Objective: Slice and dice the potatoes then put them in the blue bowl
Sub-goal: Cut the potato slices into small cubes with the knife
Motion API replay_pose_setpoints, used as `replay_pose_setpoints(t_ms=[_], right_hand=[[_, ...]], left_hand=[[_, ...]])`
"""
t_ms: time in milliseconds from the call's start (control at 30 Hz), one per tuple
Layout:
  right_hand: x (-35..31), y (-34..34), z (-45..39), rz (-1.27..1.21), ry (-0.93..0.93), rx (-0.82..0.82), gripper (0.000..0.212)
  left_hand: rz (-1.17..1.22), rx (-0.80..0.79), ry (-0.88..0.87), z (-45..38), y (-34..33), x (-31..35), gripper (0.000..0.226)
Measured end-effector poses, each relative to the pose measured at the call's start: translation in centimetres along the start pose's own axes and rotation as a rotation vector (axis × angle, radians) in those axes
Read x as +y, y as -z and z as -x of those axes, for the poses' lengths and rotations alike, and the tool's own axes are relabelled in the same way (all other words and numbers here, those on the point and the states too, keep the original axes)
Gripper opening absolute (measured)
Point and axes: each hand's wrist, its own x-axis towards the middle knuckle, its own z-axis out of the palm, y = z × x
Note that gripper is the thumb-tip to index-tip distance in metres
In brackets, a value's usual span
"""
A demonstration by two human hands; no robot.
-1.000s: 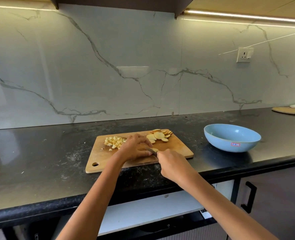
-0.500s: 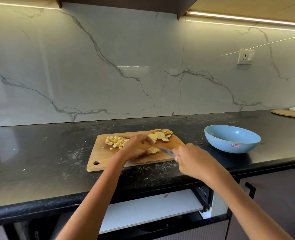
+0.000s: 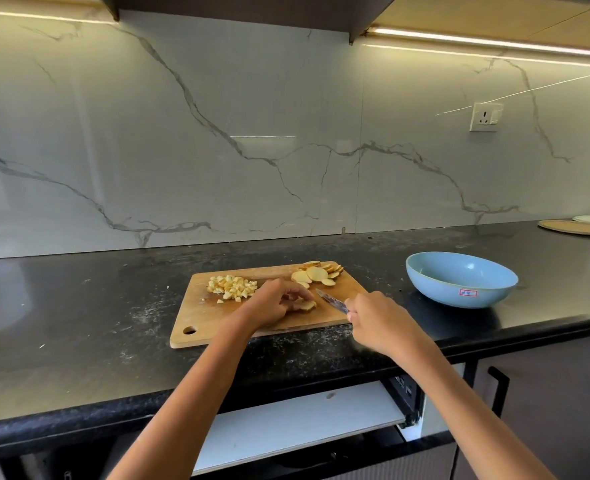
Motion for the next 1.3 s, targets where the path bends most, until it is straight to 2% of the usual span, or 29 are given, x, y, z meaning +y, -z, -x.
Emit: replay_pose_setpoints(t_ms=[167,267,467,967,1133,1300], right_hand=[[-0.4,-0.7,0.4,0.026,0.013,0.02,0.024],[-1.0,-1.0,0.6,0.018,0.022,0.021,0.013],[-1.7,-1.3,-0.1,0.023,0.037,0.041,0.018],[-0.6,-1.2,-0.2,0.007,0.002,0.123,0.014],[-0.8,-1.5,0.0,-0.005,0.012,0.094,0.016],[-1.1,-1.7,0.3,-0.008,0.012,0.074,0.016]], left_hand=[[-0.026,0.05,-0.037,0.0,-0.1,-0.3,0.027],[-0.044,0.083,-0.052,0.1,-0.2,-0.2,0.023],[-0.063,0.134,-0.038,0.3,-0.2,0.1,0.027],[-0.121,-0.044,-0.019,0.0,0.1,-0.2,0.032],[-0.02,-0.039,0.008,0.3,0.2,-0.1,0.027],[-0.03,0.034,0.031,0.4,0.0,-0.1,0.028]])
